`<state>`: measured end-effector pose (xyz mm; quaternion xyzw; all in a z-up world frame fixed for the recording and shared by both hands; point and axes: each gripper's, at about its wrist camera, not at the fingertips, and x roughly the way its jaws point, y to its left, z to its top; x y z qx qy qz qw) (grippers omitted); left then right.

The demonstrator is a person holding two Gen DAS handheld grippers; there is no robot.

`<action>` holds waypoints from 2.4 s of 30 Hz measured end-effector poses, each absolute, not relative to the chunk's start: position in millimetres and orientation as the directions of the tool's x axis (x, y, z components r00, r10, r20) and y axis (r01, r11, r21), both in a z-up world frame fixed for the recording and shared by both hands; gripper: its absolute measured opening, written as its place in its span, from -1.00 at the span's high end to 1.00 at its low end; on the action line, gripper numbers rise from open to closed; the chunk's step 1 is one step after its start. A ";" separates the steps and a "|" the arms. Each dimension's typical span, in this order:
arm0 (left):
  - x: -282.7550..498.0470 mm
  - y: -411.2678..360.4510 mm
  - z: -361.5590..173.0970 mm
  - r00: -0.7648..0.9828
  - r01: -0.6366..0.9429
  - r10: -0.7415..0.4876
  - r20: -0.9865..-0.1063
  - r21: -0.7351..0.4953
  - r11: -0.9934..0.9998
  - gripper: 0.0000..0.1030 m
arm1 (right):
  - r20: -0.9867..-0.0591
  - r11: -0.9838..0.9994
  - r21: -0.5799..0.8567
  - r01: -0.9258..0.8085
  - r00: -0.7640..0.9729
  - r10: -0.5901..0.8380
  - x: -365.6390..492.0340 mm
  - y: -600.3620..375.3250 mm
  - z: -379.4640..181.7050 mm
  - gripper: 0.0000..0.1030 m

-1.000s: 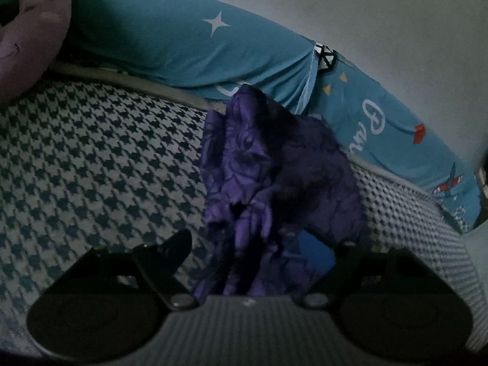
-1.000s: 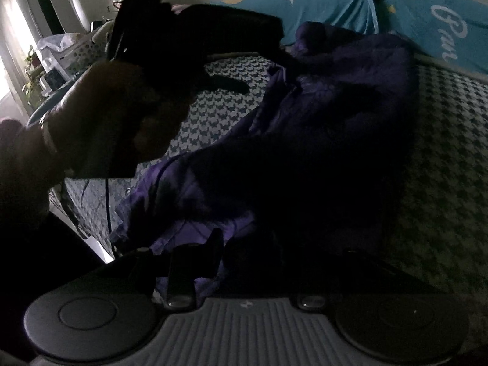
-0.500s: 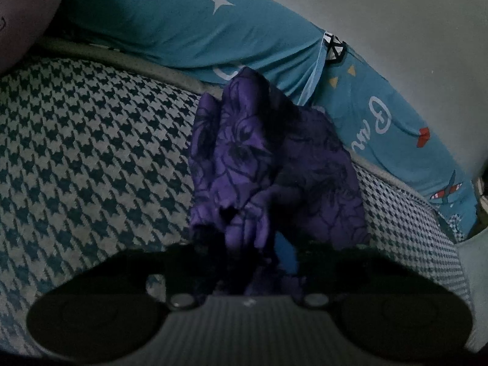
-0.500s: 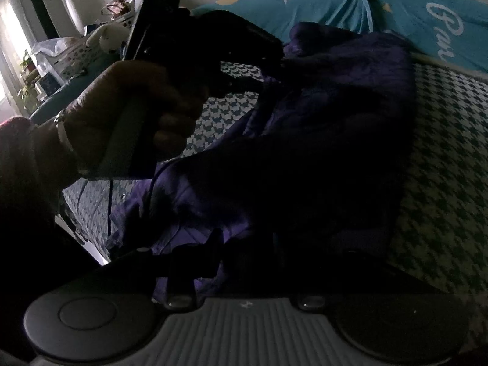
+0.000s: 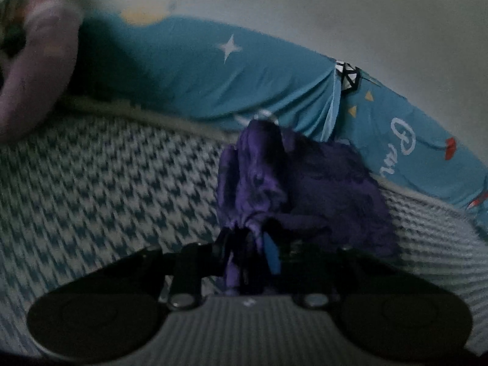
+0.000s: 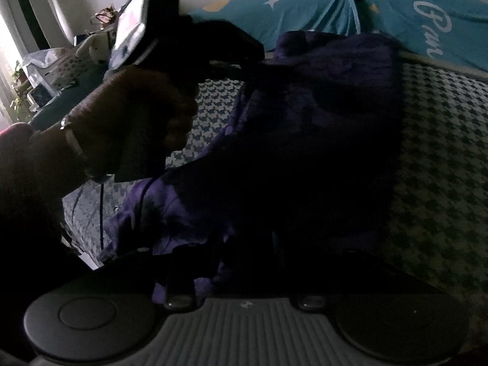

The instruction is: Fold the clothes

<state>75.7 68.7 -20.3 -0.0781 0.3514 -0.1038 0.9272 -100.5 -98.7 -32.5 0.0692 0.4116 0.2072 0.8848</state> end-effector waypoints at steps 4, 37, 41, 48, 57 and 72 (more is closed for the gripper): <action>91.6 66.4 -34.0 0.699 0.142 -0.236 -0.675 -0.193 0.971 0.55 | -0.701 0.913 0.277 -0.301 0.587 0.406 -101.0 -104.0 -31.2 0.32; -31.4 144.6 -13.3 0.684 0.068 -0.322 -0.655 -0.382 0.922 -0.30 | -0.709 0.868 0.484 -0.109 0.534 0.462 -151.8 -182.8 -40.9 0.32; -49.8 145.8 -14.2 0.679 0.075 -0.329 -0.656 -0.385 0.920 -0.31 | -0.707 0.849 0.522 -0.084 0.514 0.486 -152.5 -182.2 -46.3 0.31; -69.6 150.7 -21.1 0.668 0.068 -0.324 -0.669 -0.379 0.923 -0.31 | -0.688 0.802 0.596 -0.037 0.491 0.534 -150.2 -182.2 -52.0 0.30; -80.9 163.2 -26.7 0.664 0.039 -0.314 -0.679 -0.388 0.921 -0.31 | -0.685 0.791 0.611 -0.038 0.476 0.552 -148.9 -170.0 -56.5 0.30; -83.9 172.1 -28.1 0.673 -0.005 -0.279 -0.685 -0.381 0.924 -0.38 | -0.743 0.928 0.371 -0.039 0.587 0.321 -183.8 -170.0 -31.7 0.87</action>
